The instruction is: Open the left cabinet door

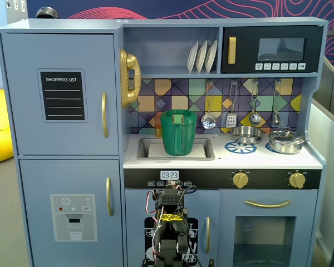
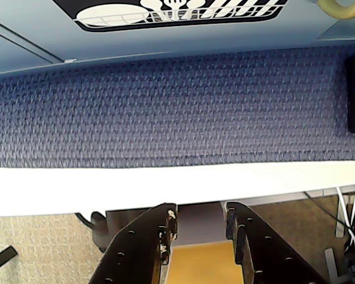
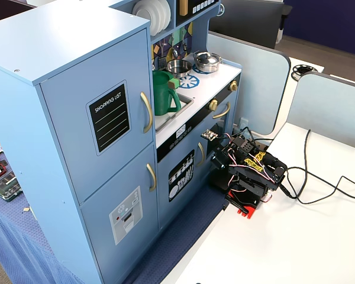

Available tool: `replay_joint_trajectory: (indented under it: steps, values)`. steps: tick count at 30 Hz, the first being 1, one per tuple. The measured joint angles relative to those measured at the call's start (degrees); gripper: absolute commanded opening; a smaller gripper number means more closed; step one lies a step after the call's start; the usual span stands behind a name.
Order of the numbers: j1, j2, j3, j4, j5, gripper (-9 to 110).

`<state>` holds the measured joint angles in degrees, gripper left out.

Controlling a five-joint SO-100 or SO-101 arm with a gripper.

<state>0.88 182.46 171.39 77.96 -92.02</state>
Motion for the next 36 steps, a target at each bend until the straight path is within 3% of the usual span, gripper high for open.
replay_joint_trajectory:
  steps: [13, 17, 21, 29, 36]
  values:
    - [0.0, 0.0, 0.2, 0.5, -3.6, 0]
    - [-6.4, -0.8, -1.5, -1.7, -1.3, 0]
    - [-17.1, -5.8, -9.4, -12.0, 0.4, 0]
    - [-34.5, -22.6, -33.2, -37.4, -6.5, 2]
    - [-43.5, -37.4, -50.6, -62.3, -6.1, 13]
